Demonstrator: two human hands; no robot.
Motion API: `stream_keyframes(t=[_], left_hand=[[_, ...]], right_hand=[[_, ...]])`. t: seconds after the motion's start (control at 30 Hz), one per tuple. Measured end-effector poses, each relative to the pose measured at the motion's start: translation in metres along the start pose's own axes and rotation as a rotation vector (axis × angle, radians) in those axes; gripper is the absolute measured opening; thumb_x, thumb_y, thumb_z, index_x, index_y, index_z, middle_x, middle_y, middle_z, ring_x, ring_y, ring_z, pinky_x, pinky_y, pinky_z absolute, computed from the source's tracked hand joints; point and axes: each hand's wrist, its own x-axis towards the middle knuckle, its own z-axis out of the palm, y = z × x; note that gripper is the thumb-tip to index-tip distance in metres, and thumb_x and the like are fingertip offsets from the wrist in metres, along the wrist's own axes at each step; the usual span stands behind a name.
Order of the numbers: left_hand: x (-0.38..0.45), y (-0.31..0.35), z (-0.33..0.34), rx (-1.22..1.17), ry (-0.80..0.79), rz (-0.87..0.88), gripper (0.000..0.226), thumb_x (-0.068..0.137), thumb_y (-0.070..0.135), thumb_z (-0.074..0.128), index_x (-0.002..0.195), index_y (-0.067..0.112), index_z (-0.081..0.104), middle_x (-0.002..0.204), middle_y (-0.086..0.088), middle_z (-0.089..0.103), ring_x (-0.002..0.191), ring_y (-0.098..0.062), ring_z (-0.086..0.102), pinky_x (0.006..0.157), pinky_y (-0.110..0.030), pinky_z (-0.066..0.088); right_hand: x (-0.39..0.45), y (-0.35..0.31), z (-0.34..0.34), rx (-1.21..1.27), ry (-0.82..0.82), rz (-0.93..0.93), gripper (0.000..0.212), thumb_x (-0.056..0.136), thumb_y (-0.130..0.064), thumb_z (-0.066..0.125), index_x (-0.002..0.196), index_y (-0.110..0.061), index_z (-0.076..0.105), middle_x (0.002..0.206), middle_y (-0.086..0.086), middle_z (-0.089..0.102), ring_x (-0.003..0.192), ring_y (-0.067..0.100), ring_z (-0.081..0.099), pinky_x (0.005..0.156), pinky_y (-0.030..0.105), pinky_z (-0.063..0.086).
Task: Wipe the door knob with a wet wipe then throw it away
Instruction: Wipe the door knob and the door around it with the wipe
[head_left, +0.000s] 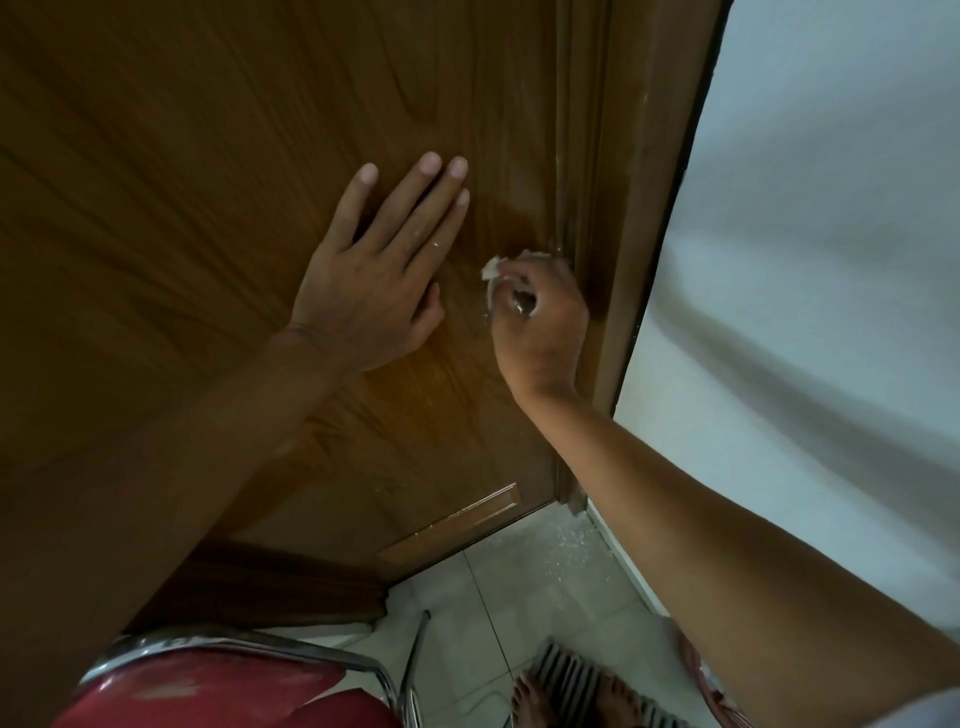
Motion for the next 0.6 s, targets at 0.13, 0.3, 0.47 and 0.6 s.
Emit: stream_keyframes(t=[0.13, 0.3, 0.47, 0.6], left_hand=[[0.004, -0.001, -0.003, -0.003, -0.014, 0.021, 0.071, 0.101, 0.035, 0.038, 0.161, 0.003, 0.018, 0.170, -0.016, 0.011, 0.157, -0.030, 0.011, 0.123, -0.051, -0.012], [0.013, 0.000, -0.002, -0.019, -0.014, 0.047, 0.070, 0.102, 0.034, 0.036, 0.161, 0.003, 0.015, 0.170, -0.014, 0.009, 0.157, -0.030, 0.009, 0.123, -0.053, -0.009], [0.011, 0.000, 0.001, 0.004, 0.004, 0.058, 0.069, 0.102, 0.035, 0.034, 0.161, 0.003, 0.017, 0.170, -0.015, 0.010, 0.157, -0.030, 0.010, 0.123, -0.054, -0.007], [0.012, 0.000, 0.001, 0.004, 0.019, 0.062, 0.068, 0.104, 0.036, 0.033, 0.162, 0.004, 0.017, 0.170, -0.015, 0.011, 0.157, -0.030, 0.012, 0.123, -0.053, -0.010]], right_hand=[[0.004, -0.011, 0.003, 0.032, 0.124, 0.158, 0.011, 0.095, -0.011, 0.064, 0.103, -0.013, 0.071, 0.109, 0.002, 0.069, 0.096, 0.005, 0.064, 0.083, 0.014, 0.055], [0.001, 0.010, -0.005, -0.220, -0.089, -0.167, 0.011, 0.090, -0.020, 0.071, 0.100, -0.016, 0.076, 0.108, -0.001, 0.069, 0.107, 0.015, 0.062, 0.092, 0.035, 0.055], [0.007, 0.014, -0.006, -0.266, -0.084, -0.211, 0.012, 0.091, -0.024, 0.069, 0.099, -0.017, 0.076, 0.107, -0.002, 0.071, 0.108, 0.017, 0.061, 0.091, 0.038, 0.052], [-0.002, 0.018, -0.007, -0.377, -0.204, -0.362, 0.009, 0.089, -0.022, 0.071, 0.097, -0.020, 0.075, 0.104, -0.002, 0.071, 0.107, 0.021, 0.060, 0.090, 0.039, 0.050]])
